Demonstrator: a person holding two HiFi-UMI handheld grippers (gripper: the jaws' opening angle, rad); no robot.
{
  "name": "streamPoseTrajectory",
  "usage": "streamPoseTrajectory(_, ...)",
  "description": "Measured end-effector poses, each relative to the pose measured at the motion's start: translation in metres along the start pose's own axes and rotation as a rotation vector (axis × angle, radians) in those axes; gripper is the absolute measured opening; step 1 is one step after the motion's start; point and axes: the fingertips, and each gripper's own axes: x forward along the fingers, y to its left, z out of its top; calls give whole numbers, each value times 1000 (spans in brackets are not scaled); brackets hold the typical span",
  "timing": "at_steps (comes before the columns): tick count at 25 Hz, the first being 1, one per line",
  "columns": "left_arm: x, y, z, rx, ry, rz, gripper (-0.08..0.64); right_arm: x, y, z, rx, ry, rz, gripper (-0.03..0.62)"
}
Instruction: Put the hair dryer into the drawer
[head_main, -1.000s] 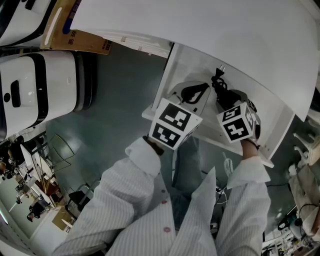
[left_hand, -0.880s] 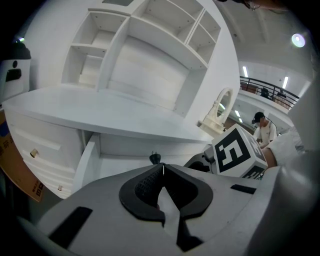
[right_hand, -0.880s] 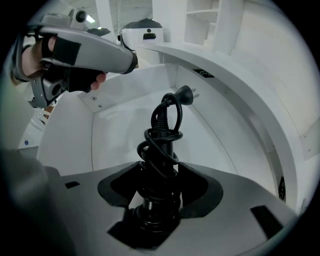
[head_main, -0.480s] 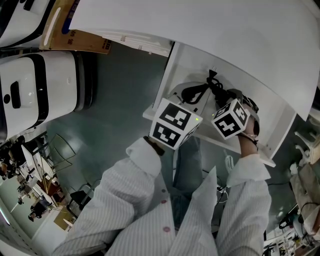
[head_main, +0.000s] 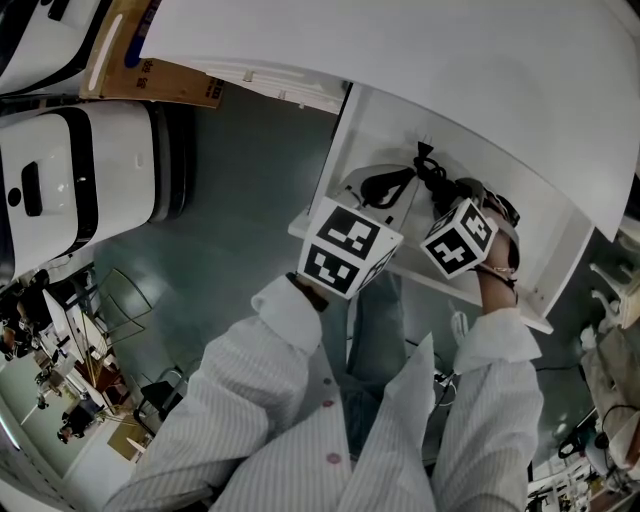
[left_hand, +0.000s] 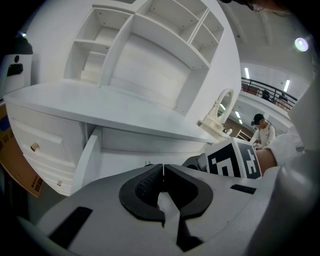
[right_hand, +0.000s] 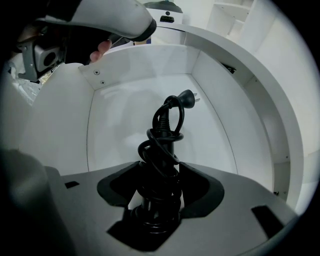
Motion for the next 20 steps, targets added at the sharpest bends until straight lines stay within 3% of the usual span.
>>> streamPoseTrajectory(15,-9,-2,14,27,-15,9,12,-25,-2,-3,-12,-73,-8,229)
streamPoseTrajectory(20,-13,-11,28,46,-30,0,12,-52,-8,1,46,-143,-23,229)
